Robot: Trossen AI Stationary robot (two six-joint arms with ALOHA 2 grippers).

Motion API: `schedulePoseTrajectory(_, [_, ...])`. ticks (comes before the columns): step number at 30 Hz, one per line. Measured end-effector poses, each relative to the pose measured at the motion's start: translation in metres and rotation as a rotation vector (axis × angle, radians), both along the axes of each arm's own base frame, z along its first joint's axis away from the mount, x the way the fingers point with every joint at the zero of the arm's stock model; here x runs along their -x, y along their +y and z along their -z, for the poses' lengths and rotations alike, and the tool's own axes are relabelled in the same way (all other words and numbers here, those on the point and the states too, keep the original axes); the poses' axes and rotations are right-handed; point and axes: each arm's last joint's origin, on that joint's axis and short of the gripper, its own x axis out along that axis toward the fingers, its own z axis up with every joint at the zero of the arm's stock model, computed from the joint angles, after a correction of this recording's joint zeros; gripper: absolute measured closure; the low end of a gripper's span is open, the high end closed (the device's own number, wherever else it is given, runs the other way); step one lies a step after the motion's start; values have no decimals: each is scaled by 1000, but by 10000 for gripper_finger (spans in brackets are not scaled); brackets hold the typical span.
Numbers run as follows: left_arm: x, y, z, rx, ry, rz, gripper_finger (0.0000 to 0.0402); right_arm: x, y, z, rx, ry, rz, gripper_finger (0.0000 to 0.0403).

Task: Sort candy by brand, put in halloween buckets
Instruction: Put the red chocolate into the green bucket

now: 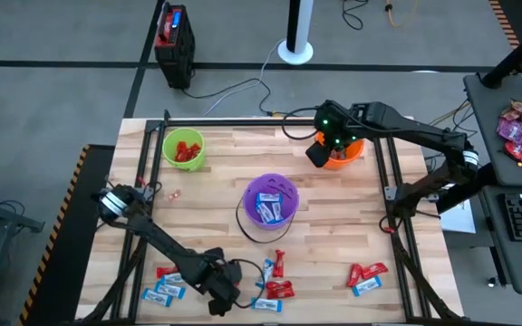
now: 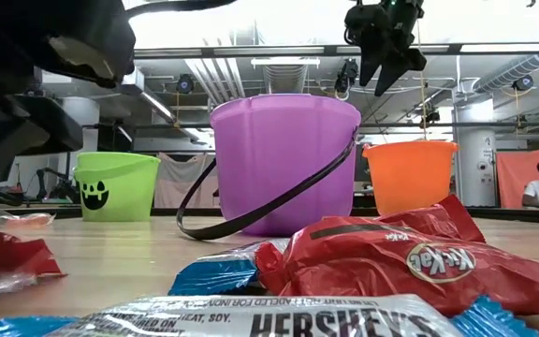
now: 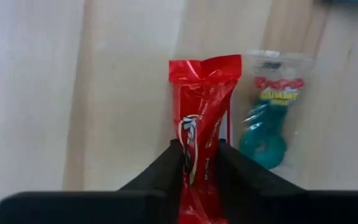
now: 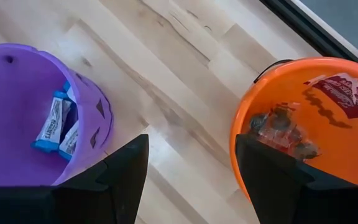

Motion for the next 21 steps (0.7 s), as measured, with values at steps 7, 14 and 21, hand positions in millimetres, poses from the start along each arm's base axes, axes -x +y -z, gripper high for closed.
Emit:
schedulePoseTrajectory(7, [-1,5,-13,-7,-6,52,389,1,0,0,-3,6,1,170])
schedulePoseTrajectory(14, [15,47,-98,-64,-96,-3,397,3,1,1,-11,29,0,170])
schedulePoseTrajectory(21, [66,160,-186,-207,-219,-399,399,3,2,1,-12,26,3,170])
